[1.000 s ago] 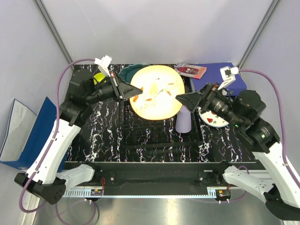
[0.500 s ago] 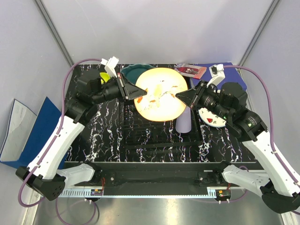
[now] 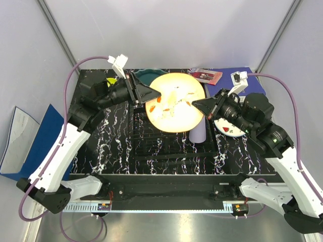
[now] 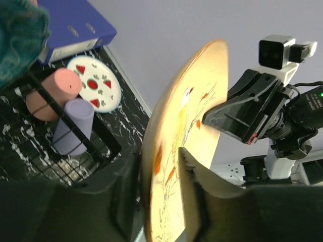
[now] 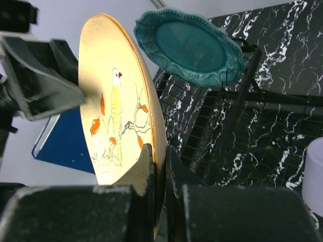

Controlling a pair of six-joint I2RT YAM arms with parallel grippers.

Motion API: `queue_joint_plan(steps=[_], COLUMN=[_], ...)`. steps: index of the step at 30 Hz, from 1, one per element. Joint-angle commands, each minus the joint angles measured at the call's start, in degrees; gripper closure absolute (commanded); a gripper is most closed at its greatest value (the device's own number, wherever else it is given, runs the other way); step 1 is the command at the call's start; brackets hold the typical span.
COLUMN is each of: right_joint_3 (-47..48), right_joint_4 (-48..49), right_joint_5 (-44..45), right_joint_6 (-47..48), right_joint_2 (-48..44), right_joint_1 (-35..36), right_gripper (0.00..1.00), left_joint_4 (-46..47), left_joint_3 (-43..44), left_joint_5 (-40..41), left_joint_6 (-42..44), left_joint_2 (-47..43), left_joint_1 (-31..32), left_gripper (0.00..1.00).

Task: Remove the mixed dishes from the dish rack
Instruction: Place the plate on the plate.

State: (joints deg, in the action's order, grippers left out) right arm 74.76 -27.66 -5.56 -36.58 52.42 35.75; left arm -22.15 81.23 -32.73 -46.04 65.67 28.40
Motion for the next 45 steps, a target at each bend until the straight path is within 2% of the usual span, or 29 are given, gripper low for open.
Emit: queue_joint_plan(steps=[1,2,3,9,14,19,21,25,29,30,32,33,34,35,36,39,41,45], right_joint_3=[1.17,1.35,1.53,3.02,8.02,12.86,13.48,15.23,20.15,21.03,23.23,23.85,23.85,23.68,23.07,22.19,18.77,8.41], right_joint_4=[1.82,1.82,1.47,-0.29,-3.10,-7.40,-7.93,-8.29,-8.99,-9.25,-10.57,-11.09,-11.36,-11.10,-10.32,-7.85,-4.35,4.44], right_joint_5=[0.29,0.46,0.64,9.32,22.68,35.68,38.07,45.80,48.01,47.14,41.20,29.50,22.42,16.09,11.93,12.51,10.32,0.58], right_joint_6=[1.51,1.51,1.34,2.12,3.97,6.08,6.25,7.66,9.50,9.51,6.72,4.52,-0.55,-2.51,-3.58,-1.83,-4.19,-10.08], right_joint_2=[-2.32,-2.41,-2.50,-5.40,-7.16,-5.41,-5.14,-3.04,2.32,5.12,7.86,10.22,11.37,12.52,14.27,17.00,17.27,15.96], right_joint_1=[0.99,0.99,0.99,0.99,0.99,0.99,0.99,0.99,0.64,-0.14,-9.51,-16.26,-22.67,-34.49,-35.39,-37.85,-40.04,-46.54], right_gripper=[1.00,1.00,1.00,1.00,1.00,1.00,1.00,1.00,1.00,1.00,1.00,1.00,1.00,1.00,1.00,1.00,1.00,1.00], left_joint_4=[8.44,8.27,8.18,7.47,7.12,6.69,6.77,7.47,8.61,8.88,9.23,9.67,9.93,10.11,10.11,9.33,8.80,8.00], left_joint_3=[5.43,5.78,5.87,5.96,4.21,1.39,-0.10,-4.23,-8.27,-9.24,-11.70,-12.58,-13.98,-14.60,-15.05,-16.10,-16.54,-18.12], left_joint_5=[1.43,1.88,2.32,7.49,11.89,16.91,17.96,17.44,14.19,13.05,12.26,11.99,11.81,11.81,11.81,12.16,12.51,12.52], left_joint_6=[1.56,1.83,2.01,2.71,4.03,6.66,6.75,6.05,3.77,2.90,2.36,2.10,2.01,1.92,2.09,3.23,4.03,4.82], left_joint_2=[-1.07,-1.07,-1.33,-3.88,-9.94,-15.57,-17.68,-19.79,-20.41,-20.67,-21.19,-21.98,-22.42,-22.86,-23.39,-24.97,-25.50,-25.42], left_joint_1=[0.25,0.25,0.25,-1.94,-5.37,-5.73,-5.64,-5.73,-5.73,-5.73,-5.73,-5.64,-5.73,-5.73,-5.73,-5.73,-5.73,-5.55], left_gripper=[0.29,0.10,0.01,0.01,0.01,0.01,0.01,0.01,0.01,0.01,0.01,0.01,0.01,0.01,0.01,0.01,0.01,0.01])
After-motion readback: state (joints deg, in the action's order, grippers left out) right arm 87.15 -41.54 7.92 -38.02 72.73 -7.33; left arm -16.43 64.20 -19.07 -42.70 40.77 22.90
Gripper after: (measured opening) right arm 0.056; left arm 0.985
